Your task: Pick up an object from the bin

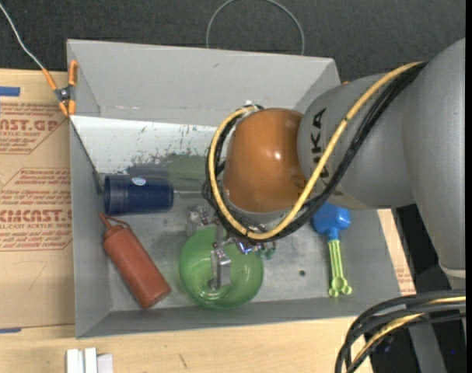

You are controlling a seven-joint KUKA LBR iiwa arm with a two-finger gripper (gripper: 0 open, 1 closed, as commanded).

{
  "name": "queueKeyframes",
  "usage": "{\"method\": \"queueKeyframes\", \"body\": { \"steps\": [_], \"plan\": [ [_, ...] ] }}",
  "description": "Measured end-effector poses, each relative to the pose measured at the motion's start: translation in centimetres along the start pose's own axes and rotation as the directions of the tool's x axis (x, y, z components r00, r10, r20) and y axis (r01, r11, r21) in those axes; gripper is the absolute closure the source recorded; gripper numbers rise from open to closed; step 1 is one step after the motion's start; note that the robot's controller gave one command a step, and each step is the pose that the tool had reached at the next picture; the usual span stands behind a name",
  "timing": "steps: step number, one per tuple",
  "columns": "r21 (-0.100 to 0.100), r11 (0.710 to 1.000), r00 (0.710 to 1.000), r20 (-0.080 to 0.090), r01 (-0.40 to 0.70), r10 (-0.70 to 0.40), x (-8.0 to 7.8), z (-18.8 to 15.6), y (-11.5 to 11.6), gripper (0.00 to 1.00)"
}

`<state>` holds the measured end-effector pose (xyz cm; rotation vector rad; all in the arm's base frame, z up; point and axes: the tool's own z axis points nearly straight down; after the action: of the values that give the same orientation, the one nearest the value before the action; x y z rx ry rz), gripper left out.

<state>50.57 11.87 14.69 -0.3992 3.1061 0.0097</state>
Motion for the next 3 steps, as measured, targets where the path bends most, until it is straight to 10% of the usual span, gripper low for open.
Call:
{"method": "queueKeyframes", "body": {
  "steps": [1, 2, 3],
  "plan": [
    [0.000, 0.918, 0.918, 0.003, 0.397, -0.397, 0.2, 7.6, -4.5, 1.00],
    [-0.001, 0.918, 0.918, 0.003, 0.397, -0.397, 0.2, 7.6, -4.5, 1.00],
    [0.000, 0.924, 0.924, 0.009, 0.382, -0.382, 0.9, -0.5, -4.1, 1.00]
  ]
}}
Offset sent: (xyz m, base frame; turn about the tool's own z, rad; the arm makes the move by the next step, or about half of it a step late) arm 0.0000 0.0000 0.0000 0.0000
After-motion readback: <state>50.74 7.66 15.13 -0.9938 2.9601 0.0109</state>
